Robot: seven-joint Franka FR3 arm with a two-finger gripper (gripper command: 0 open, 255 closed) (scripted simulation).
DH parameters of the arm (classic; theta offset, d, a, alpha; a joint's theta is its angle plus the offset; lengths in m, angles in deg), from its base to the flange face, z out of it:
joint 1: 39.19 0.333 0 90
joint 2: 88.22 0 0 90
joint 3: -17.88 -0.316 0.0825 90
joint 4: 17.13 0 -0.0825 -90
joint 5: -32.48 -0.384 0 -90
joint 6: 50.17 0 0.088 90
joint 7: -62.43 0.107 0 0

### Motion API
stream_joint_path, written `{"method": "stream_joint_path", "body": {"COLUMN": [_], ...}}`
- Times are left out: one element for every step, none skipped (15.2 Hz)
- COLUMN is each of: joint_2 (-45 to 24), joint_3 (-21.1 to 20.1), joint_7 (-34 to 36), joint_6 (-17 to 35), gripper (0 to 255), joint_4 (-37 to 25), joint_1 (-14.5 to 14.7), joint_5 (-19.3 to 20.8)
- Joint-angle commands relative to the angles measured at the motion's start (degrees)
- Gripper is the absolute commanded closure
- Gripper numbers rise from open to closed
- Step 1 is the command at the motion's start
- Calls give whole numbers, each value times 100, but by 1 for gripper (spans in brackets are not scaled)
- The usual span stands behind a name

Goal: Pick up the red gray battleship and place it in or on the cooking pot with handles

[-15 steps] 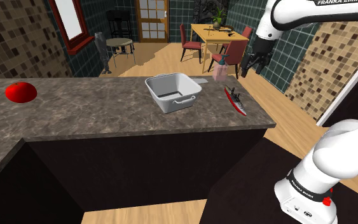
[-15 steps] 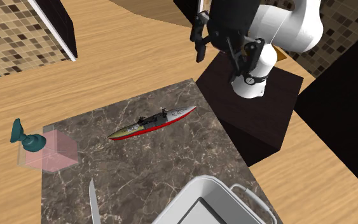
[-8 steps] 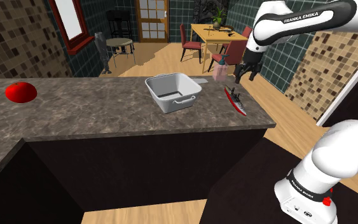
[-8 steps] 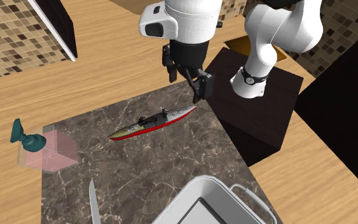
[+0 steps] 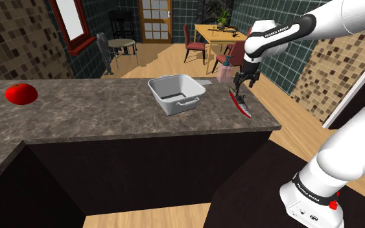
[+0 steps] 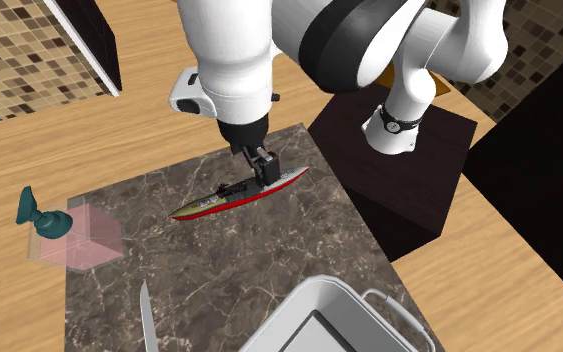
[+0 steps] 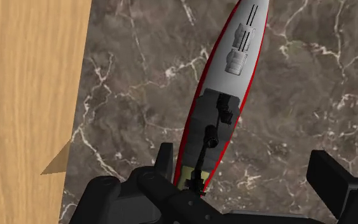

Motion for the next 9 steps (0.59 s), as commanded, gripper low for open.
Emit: {"method": "stream_joint_path", "body": {"joint_2": [-447, -526, -563, -602, -643, -684, -727, -771, -842], "joint_3": [77, 87, 88, 90, 91, 92, 93, 94, 95], "joint_7": [-101, -121, -129, -138, -148, -158, -168, -179, -197], "joint_6": [206, 235, 310, 386, 461, 536, 612, 687, 805], "gripper": [0, 0, 0, 0, 0, 0, 0, 0, 0], "joint_4": [-182, -221, -182, -144, -107, -72, -38, -5, 44], "joint_1": [-43, -55, -58, -60, -62, -64, -66, -68, -71], "joint_5": [-95, -114, -126, -138, -151, -164, -178, -193, -218]}}
